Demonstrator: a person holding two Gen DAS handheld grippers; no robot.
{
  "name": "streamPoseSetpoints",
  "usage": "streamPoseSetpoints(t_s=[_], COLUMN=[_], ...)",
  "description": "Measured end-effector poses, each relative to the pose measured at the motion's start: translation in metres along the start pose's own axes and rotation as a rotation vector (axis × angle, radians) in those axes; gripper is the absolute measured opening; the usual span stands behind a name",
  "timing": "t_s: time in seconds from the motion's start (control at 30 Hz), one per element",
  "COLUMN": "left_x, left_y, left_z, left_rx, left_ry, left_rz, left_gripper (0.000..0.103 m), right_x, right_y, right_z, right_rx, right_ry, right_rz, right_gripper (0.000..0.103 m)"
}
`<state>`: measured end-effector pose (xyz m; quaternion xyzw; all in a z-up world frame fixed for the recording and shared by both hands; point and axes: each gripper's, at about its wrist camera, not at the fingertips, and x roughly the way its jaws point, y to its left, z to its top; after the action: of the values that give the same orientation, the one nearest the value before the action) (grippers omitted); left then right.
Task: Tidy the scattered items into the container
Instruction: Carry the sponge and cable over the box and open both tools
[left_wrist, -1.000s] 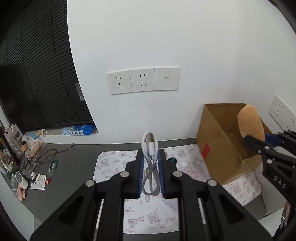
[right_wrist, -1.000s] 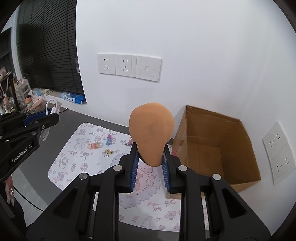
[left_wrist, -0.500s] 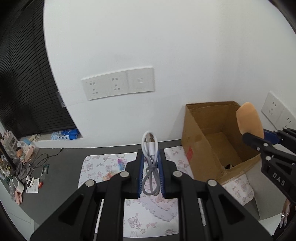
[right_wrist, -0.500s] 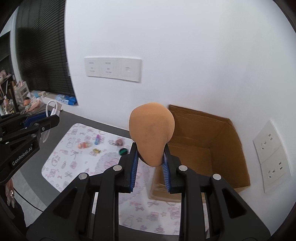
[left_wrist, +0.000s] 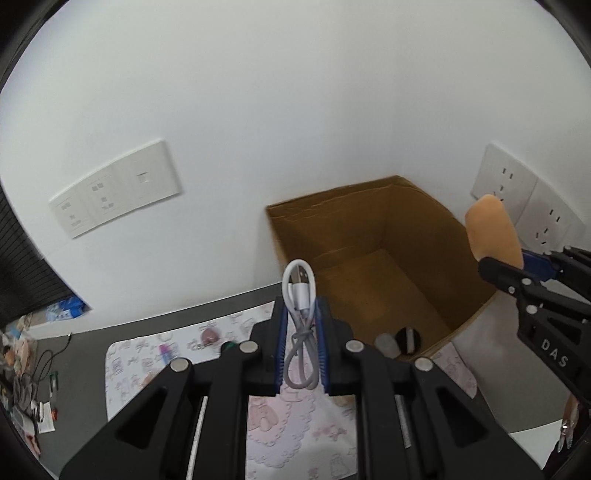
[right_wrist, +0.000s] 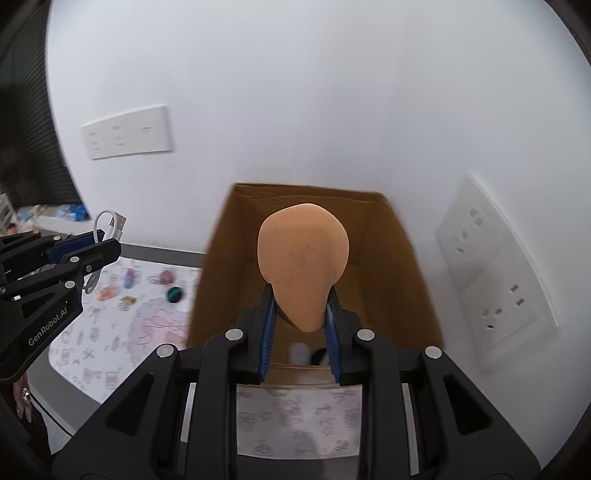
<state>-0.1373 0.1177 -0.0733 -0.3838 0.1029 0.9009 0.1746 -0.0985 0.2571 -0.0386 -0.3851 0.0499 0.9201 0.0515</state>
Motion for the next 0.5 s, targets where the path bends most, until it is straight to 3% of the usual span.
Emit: streamPoseSetpoints(t_s=[0.23,0.5], left_x=[0.036,0.074], left_y=[-0.035,-0.043], left_z=[0.009,0.015], left_rx=[0.047,0.048], left_ry=[0.051,0.101], left_rz=[-0.056,-0.067], left_gripper=[0.015,0.015], right_x=[0.025,0.056], right_y=[-0.042,-0.061], right_z=[-0.008,-0.006], right_rx=[0.049,0.065], right_ry=[0.054,0.101], right_rz=[-0.051,-0.057], right_gripper=[0.025,0.025])
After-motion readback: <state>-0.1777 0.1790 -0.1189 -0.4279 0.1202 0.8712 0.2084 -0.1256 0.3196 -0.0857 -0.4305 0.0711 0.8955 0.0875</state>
